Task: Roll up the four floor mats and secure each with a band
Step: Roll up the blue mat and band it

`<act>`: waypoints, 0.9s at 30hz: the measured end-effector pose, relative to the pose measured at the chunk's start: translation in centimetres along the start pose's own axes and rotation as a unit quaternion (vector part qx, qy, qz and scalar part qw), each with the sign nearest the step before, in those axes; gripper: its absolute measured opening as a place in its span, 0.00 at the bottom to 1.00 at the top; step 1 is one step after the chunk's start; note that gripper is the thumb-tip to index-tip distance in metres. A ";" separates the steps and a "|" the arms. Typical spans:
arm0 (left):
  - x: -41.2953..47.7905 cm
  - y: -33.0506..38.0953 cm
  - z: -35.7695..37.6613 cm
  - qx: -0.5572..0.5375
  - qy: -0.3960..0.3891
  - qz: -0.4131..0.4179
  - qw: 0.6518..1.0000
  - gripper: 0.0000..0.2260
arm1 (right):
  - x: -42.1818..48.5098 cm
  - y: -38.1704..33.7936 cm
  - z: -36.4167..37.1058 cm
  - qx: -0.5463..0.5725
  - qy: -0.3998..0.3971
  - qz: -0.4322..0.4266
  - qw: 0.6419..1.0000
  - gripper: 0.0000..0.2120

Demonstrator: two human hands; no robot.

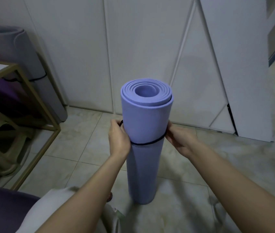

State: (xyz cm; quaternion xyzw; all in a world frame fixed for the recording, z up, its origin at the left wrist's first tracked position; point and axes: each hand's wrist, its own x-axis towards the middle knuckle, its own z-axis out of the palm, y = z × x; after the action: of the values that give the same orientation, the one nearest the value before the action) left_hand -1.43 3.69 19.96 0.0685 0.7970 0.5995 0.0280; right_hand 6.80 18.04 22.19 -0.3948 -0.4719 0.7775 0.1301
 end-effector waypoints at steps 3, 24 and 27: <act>-1.0 -0.5 0.8 -0.028 0.021 -0.036 0.999 0.04 | 0.0 0.7 -0.2 -0.051 0.045 0.031 0.997 0.10; -0.1 -5.5 0.7 -0.022 -0.210 -0.049 0.976 0.09 | 0.9 5.8 -2.3 -0.229 0.159 0.013 0.960 0.12; 0.7 -6.4 0.5 -0.038 -0.235 -0.115 0.964 0.12 | 1.2 4.9 -3.5 -0.250 0.149 0.041 0.956 0.14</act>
State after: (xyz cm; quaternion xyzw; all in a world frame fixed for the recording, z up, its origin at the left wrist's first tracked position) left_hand -2.53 2.49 13.75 0.1142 0.7474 0.5889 0.2856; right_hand 9.41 18.36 16.64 -0.5453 -0.6096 0.5718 0.0641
